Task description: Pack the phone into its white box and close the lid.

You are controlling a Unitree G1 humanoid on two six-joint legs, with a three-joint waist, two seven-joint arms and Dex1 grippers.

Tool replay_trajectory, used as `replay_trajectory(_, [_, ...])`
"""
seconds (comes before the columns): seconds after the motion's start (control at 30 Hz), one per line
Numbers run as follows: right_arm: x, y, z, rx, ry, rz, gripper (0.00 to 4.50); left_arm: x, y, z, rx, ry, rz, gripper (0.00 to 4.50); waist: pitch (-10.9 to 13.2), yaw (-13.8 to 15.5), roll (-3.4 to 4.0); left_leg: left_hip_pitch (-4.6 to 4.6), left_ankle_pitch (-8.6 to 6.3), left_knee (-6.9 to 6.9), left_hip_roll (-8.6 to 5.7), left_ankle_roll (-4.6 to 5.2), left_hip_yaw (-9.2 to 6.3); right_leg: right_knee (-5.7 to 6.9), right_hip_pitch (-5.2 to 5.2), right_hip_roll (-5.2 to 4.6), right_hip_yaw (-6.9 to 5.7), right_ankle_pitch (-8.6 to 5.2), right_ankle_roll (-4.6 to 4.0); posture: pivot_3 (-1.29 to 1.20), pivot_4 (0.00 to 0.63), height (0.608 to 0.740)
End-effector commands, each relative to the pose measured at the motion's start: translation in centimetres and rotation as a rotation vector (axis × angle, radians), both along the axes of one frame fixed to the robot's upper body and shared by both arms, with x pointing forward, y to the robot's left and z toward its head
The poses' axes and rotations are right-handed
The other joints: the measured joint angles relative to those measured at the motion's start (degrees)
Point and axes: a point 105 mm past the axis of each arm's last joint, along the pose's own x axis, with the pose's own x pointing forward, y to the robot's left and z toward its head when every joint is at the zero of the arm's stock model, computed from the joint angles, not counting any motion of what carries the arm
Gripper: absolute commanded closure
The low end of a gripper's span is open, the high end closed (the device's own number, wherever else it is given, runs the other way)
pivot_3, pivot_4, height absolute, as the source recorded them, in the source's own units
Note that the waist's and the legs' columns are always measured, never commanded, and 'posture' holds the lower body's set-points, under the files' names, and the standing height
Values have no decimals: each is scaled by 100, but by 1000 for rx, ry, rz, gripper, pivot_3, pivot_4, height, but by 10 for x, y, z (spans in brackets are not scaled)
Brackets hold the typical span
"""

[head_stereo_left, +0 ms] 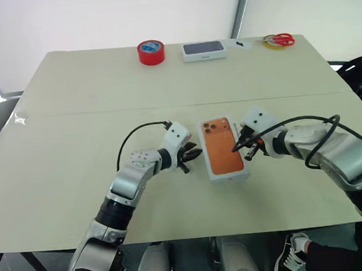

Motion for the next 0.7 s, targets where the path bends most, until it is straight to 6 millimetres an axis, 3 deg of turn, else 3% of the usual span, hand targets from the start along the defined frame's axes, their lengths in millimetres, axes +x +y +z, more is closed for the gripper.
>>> replay_trajectory(0.03, [-4,12,8,24,-30,56,4472,-3,-22,24,-57,-81,-66,3116,0,-4,0,0,0,0,0,0,0,0,0,0,0,0,0,0,150,736])
replay_trajectory(0.43, [-3,4,5,-3,-38,28,4472,-2,-23,21,-38,-84,-74,3116,0,0,0,1,0,0,0,0,0,1,0,1,0,0,0,0,150,736])
replay_trajectory(0.7, [-6,-23,34,-37,-98,31,4472,9,4,37,-101,-92,6,3116,0,1,0,0,0,0,0,0,0,2,0,1,0,1,2,0,150,736])
